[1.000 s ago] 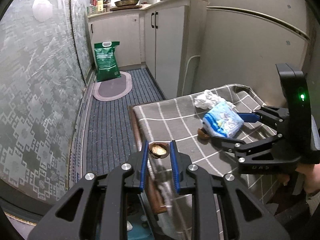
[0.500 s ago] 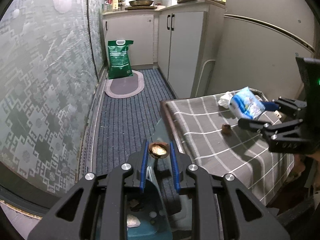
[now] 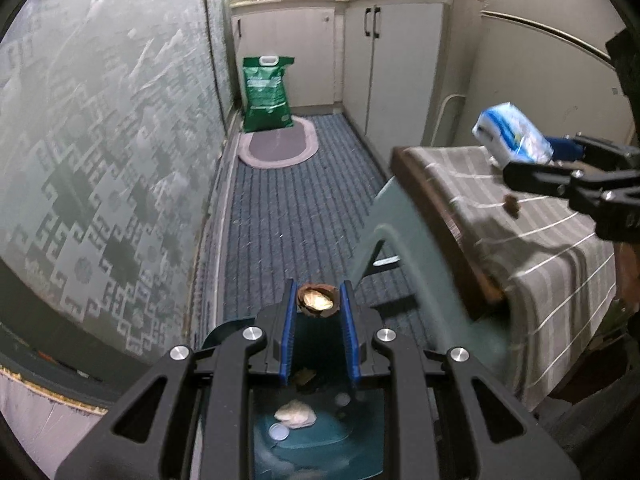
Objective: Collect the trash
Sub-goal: 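Carry shell and tissue pack to the teal bin and open both tools inside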
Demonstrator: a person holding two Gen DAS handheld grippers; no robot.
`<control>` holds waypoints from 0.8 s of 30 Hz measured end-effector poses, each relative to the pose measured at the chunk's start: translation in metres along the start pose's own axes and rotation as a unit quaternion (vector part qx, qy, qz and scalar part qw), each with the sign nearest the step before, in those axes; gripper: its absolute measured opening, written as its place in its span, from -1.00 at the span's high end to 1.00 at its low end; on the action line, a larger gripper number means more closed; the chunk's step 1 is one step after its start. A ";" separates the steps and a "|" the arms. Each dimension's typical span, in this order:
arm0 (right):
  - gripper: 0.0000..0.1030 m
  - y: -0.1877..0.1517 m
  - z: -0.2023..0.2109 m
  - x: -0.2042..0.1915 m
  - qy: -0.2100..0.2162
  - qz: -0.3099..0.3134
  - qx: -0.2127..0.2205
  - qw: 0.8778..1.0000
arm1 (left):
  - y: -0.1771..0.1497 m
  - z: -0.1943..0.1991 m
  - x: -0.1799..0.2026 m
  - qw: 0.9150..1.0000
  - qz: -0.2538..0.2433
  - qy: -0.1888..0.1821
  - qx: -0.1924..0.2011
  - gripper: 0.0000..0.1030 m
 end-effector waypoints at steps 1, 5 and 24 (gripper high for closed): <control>-0.35 0.001 -0.001 -0.005 0.003 0.003 0.000 1.000 | -0.003 -0.001 -0.005 1.000 0.001 0.002 -0.003 0.56; -0.35 0.007 -0.011 -0.029 0.018 0.018 -0.006 1.000 | -0.018 -0.003 -0.022 1.000 0.004 0.012 -0.017 0.56; -0.35 0.009 -0.060 -0.105 0.073 0.063 -0.065 0.993 | -0.083 -0.024 -0.034 0.994 -0.046 0.005 -0.100 0.50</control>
Point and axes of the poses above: each gripper's, at about its wrist camera, not at the fingertips, and z roughly against the way its jaws point, x to its right, y to its top, the point moved 3 cm from there along -z, roughly the way its jaws point, and after that the axes turned 2 degrees about y, right-handed, at the moved point
